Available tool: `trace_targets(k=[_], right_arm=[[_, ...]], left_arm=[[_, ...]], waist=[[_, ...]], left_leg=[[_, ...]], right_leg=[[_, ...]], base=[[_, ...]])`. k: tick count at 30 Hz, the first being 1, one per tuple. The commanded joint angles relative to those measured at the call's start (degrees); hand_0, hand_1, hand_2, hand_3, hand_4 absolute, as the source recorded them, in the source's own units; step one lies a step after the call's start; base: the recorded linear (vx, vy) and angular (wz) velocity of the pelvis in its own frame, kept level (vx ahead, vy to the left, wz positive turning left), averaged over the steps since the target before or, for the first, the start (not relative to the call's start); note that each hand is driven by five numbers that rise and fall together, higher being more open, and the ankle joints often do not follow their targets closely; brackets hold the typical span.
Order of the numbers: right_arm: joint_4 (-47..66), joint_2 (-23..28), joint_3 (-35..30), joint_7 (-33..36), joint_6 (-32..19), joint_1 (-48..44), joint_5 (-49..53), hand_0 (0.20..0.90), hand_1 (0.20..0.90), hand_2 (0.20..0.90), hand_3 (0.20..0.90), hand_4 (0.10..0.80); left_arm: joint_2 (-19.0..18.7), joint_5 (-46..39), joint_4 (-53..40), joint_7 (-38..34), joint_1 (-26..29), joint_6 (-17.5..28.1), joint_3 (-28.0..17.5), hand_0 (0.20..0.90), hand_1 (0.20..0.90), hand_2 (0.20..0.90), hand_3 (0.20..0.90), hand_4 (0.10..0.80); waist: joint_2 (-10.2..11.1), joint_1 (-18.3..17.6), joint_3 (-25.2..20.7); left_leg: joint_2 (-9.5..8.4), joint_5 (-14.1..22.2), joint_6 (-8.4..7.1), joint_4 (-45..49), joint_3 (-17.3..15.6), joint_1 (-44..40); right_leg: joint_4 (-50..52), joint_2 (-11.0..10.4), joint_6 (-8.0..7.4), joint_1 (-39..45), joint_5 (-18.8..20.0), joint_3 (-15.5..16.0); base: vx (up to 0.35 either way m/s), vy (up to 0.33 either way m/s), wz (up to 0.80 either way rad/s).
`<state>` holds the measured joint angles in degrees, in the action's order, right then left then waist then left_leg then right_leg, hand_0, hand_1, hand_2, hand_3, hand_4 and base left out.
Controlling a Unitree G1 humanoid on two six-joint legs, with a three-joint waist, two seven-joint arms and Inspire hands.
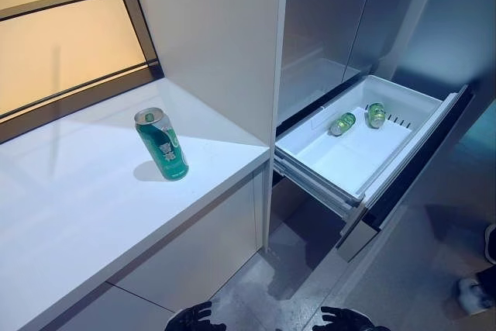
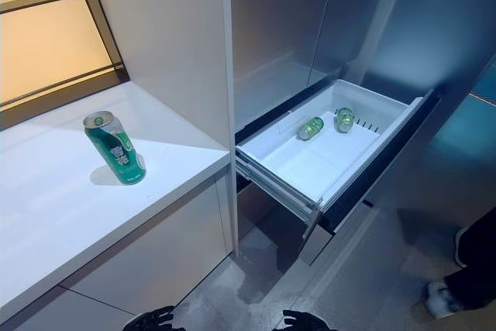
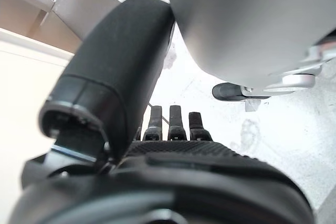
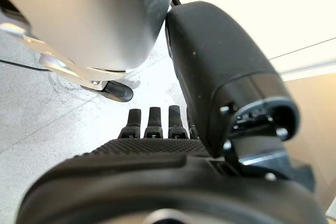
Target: Put drinks into fridge and close the fridge
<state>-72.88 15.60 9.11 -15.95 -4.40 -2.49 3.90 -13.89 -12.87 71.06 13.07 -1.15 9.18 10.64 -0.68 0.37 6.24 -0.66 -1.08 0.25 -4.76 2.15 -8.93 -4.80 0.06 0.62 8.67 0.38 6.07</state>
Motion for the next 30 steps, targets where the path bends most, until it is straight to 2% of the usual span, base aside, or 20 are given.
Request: trace_targets(k=[1,10,15,20,22,27,30], right_arm=[[-2.95,0.20,1.93,-2.08,-1.87,-1.68,-1.38,0.900,0.900,0.900,0.900,0.800],[-3.11,0.29,1.75,-2.19,-1.73,-1.76,-1.61,0.900,0.900,0.900,0.900,0.800],[-3.04,0.27,1.92,-2.16,-1.17,-2.16,-1.62,0.900,0.900,0.900,0.900,0.800],[-2.26,0.80,1.74,-2.52,-0.30,-2.63,-2.00,0.900,0.900,0.900,0.900,0.800],[-1.80,1.21,1.80,-2.75,0.12,-2.82,-2.14,0.900,0.900,0.900,0.900,0.800],[0.03,2.69,2.16,-3.56,1.29,-3.15,-2.06,0.900,0.900,0.900,0.900,0.800],[0.94,3.19,2.28,-3.82,1.68,-3.22,-2.14,0.900,0.900,0.900,0.900,0.800]], left_arm=[[0.55,-0.45,2.33,1.39,3.36,2.50,0.23,0.900,0.900,0.900,0.900,0.800],[0.66,-2.70,2.32,0.94,3.28,3.85,-0.47,0.900,0.900,0.900,0.900,0.800],[0.81,-7.29,1.82,4.35,3.54,4.62,-1.16,0.900,0.900,0.900,0.900,0.800],[0.78,-12.90,-3.27,16.02,4.27,8.63,0.45,0.900,0.900,0.900,0.900,0.800],[0.33,-14.76,-7.43,19.05,4.78,8.37,2.19,0.900,0.900,0.900,0.900,0.800],[-1.69,-23.74,-22.35,31.65,6.73,4.24,5.56,0.900,0.900,0.900,0.900,0.800],[-3.08,-31.08,-32.34,38.76,7.82,1.63,5.76,0.900,0.900,0.900,0.900,0.800]], waist=[[0.35,0.90,-0.69],[0.38,0.84,-0.66],[0.35,0.96,-0.74],[0.16,0.90,-0.56],[-0.02,0.88,-0.42],[-0.63,0.93,-0.03],[-0.91,1.07,0.18]], left_leg=[[-2.41,4.47,1.09,2.39,-4.39,1.23],[-2.39,4.47,1.10,2.33,-4.56,1.32],[-2.39,4.42,1.08,2.17,-4.73,1.18],[-2.20,4.38,0.95,2.06,-5.15,1.19],[-2.10,4.29,0.92,1.97,-5.39,1.29],[-1.92,3.99,0.93,1.47,-5.46,1.50],[-1.89,3.69,0.94,1.12,-5.20,1.60]], right_leg=[[5.59,-1.92,-3.36,-2.49,-3.84,3.40],[5.54,-1.84,-3.38,-2.61,-3.82,3.17],[5.49,-1.88,-3.39,-2.51,-3.83,3.37],[5.72,-1.85,-3.47,-2.70,-3.82,3.44],[5.82,-1.83,-3.57,-2.90,-3.75,3.39],[5.89,-1.84,-3.78,-3.43,-3.54,3.32],[5.93,-1.78,-3.86,-3.71,-3.35,3.16]], base=[[0.000,0.000,0.00],[0.000,0.000,0.00],[0.000,0.000,0.00],[0.000,0.000,0.00],[0.000,0.000,0.00],[-0.006,0.003,0.00],[0.000,0.000,0.00]])
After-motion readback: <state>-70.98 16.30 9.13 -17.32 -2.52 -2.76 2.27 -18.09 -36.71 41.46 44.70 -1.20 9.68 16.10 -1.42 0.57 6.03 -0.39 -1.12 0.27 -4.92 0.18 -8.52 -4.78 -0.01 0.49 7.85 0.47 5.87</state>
